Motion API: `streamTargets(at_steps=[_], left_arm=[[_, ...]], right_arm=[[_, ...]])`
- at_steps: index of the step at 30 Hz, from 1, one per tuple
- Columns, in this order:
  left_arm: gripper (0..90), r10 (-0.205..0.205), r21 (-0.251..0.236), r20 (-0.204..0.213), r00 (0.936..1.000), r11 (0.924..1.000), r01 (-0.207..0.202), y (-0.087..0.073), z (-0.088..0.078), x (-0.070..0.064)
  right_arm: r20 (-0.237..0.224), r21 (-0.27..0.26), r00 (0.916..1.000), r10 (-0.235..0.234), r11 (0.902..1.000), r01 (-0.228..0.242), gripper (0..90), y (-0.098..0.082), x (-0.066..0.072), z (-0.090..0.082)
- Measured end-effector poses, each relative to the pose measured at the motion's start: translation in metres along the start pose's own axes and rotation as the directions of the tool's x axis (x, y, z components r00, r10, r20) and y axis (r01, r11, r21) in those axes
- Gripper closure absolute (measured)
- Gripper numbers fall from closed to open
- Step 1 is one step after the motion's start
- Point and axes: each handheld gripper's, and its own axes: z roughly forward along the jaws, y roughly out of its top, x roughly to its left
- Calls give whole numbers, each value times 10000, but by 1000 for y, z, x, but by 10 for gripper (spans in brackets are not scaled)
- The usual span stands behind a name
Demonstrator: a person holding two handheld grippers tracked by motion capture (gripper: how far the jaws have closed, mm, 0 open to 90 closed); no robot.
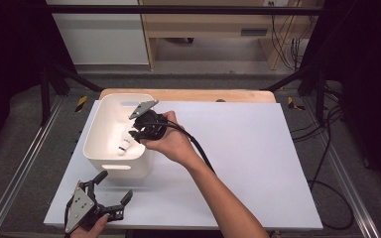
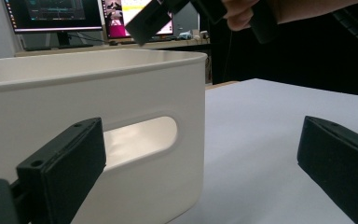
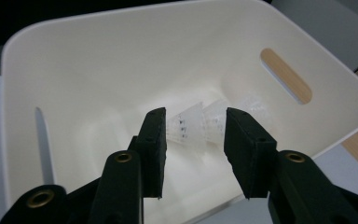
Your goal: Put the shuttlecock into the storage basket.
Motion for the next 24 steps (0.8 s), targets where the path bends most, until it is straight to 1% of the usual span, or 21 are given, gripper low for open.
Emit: streamTargets(at_steps=[3, 5, 8, 17, 24], left_arm=[[11, 4, 1, -4, 10000, 10000, -4, 0, 0, 0], [12, 14, 0, -10, 10000, 10000, -14, 0, 0, 0], [11, 8, 8, -19, 10000, 10000, -8, 0, 0, 0], [12, 11, 5, -29, 10000, 10000, -11, 0, 0, 0], [11, 20, 27, -27, 10000, 10000, -20, 0, 0, 0]], right_arm=[[59, -320, 9999, 134, 9994, -132, 560, 2, 2, -11], [47, -483, 9999, 149, 9987, -146, 549, 2, 3, -16], [80, -596, 9998, 158, 9981, -153, 533, 2, 5, -20], [176, -680, 9995, 246, 9974, -234, 503, 3, 5, -25], [198, -689, 9995, 257, 9973, -242, 453, 2, 3, -27]])
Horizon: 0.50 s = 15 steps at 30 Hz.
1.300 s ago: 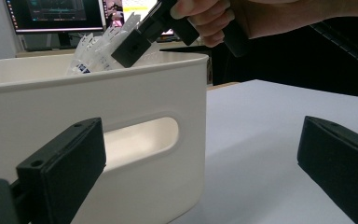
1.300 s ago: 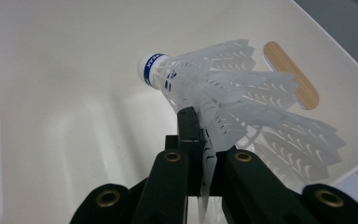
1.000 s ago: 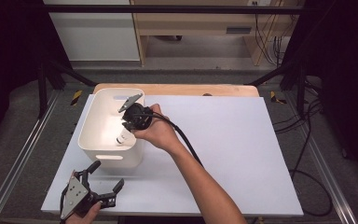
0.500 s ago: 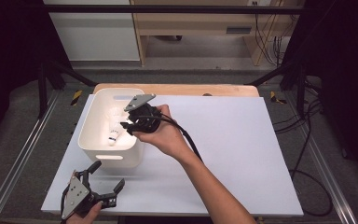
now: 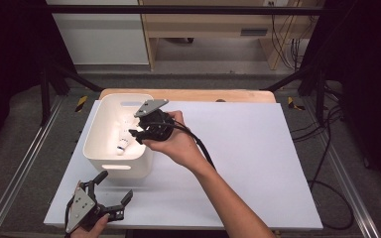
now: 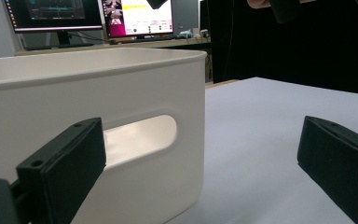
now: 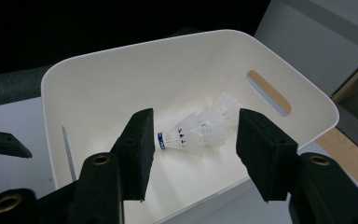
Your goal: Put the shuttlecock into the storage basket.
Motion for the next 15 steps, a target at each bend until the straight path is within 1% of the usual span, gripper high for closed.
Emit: streamTargets(at_steps=[5, 14, 15], left_arm=[[11, -4, -3, -7, 10000, 10000, 4, 0, -1, 0], [11, -11, 12, -7, 10000, 10000, 11, 0, 0, 1], [11, 4, 26, 0, 10000, 10000, -4, -1, 0, 1]], right_arm=[[-34, 33, 10000, 89, 10000, -89, 429, 0, -1, -1], [302, -78, 9986, 432, 9990, -430, 281, 0, -4, -4], [287, -49, 9981, 536, 9986, -535, 263, 0, -5, -4]])
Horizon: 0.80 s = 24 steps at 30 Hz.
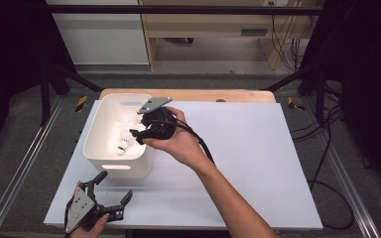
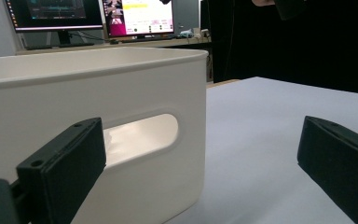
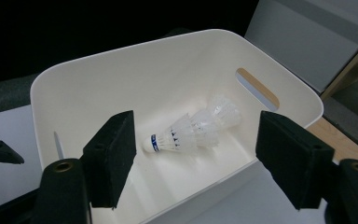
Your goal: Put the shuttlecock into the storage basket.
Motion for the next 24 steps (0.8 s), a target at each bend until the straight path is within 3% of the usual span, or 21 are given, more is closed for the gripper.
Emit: streamTargets(at_steps=[11, 24], left_arm=[[9, -11, 23, -44, 10000, 10000, 11, 0, 0, 1], [9, -34, 18, -77, 10000, 10000, 35, 0, -1, 1]], right_arm=[[147, 162, 9987, 481, 9987, -484, 75, -1, -6, 0], [320, -79, 9977, 592, 9982, -590, 55, -4, -16, -10]])
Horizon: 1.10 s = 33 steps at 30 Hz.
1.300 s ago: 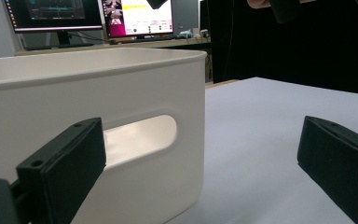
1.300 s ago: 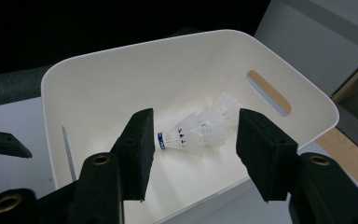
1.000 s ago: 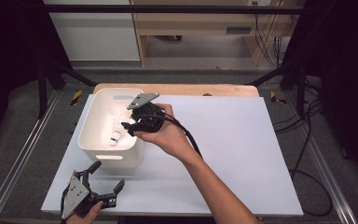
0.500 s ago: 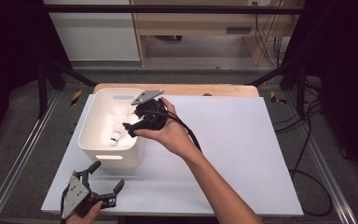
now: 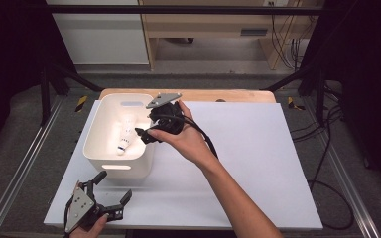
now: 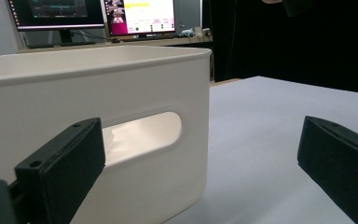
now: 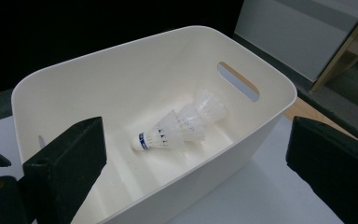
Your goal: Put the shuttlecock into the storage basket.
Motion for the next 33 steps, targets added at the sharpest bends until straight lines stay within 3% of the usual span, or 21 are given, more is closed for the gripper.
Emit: streamTargets(at_steps=[17, 33], left_arm=[[8, -27, 1, 0, 10000, 10000, 27, 0, 0, 0], [9, -44, 3, -64, 10000, 10000, 44, -1, -1, 2]], right_arm=[[355, -102, 9993, -124, 9999, 128, 62, -6, -21, -18], [665, -163, 9974, 284, 9995, -274, 63, -18, -47, -38]])
